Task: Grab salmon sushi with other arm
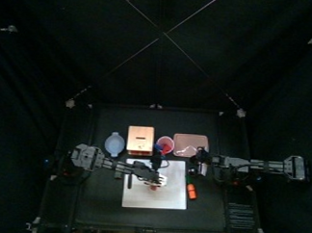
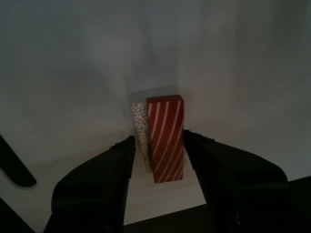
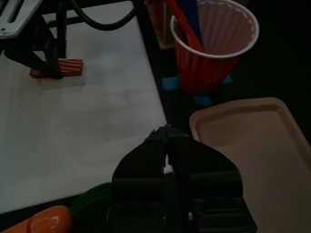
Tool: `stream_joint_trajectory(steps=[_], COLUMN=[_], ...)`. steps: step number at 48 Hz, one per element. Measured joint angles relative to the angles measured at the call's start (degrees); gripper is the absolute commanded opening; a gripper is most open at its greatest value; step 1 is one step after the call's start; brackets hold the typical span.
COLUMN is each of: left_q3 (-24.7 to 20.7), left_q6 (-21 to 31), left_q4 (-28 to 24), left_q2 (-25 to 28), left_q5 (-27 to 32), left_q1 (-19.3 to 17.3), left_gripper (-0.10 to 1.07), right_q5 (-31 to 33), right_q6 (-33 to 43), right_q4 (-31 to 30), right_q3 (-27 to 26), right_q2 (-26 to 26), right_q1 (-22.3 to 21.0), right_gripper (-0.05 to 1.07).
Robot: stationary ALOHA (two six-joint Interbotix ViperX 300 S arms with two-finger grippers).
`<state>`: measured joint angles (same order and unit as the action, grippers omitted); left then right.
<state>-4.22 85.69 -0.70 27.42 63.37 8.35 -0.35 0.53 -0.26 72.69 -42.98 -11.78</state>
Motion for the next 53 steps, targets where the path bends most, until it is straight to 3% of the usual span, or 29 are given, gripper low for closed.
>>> stream_joint_trajectory(steps=[8,16,24,30,39,41,46,53], left_q3=[-0.09,-2.11,-2.55,-2.11,1.93,3.87,8.96,21.45], left_q6=[-1.49,-5.80,-18.81,-32.52,-54.23,-60.56,-68.82,-79.98], left_q4=[0.00,-0.53,-5.71,-7.65,-6.06,-4.31,0.18,3.43], left_q2=[-3.78,-7.73,-9.58,-10.55,-10.72,-11.07,-12.66,-19.16], left_q5=[5.01,3.69,-2.55,-11.95,-29.44,-35.95,-46.05,-63.28], left_q1=[0.09,1.23,2.64,2.72,2.46,2.29,1.67,0.62], left_gripper=[0.83,0.83,0.83,0.82,0.82,0.82,0.81,0.81], right_q5=[0.26,2.55,3.78,3.96,4.04,4.04,4.04,4.13], right_q6=[0.00,0.00,0.00,0.00,0.00,0.00,0.00,0.00], right_q4=[-0.09,1.05,1.58,1.67,1.67,1.76,2.37,4.22], right_q3=[0.00,0.00,-0.09,-0.97,-2.20,-2.55,-2.99,-3.08], right_q2=[0.00,-0.09,-0.09,-0.97,-1.49,-1.58,-1.58,-1.67], right_q1=[0.00,0.00,-0.26,-0.62,-0.70,-0.70,-0.70,-0.79], right_gripper=[0.02,0.02,0.02,0.02,0.02,0.02,0.02,0.02])
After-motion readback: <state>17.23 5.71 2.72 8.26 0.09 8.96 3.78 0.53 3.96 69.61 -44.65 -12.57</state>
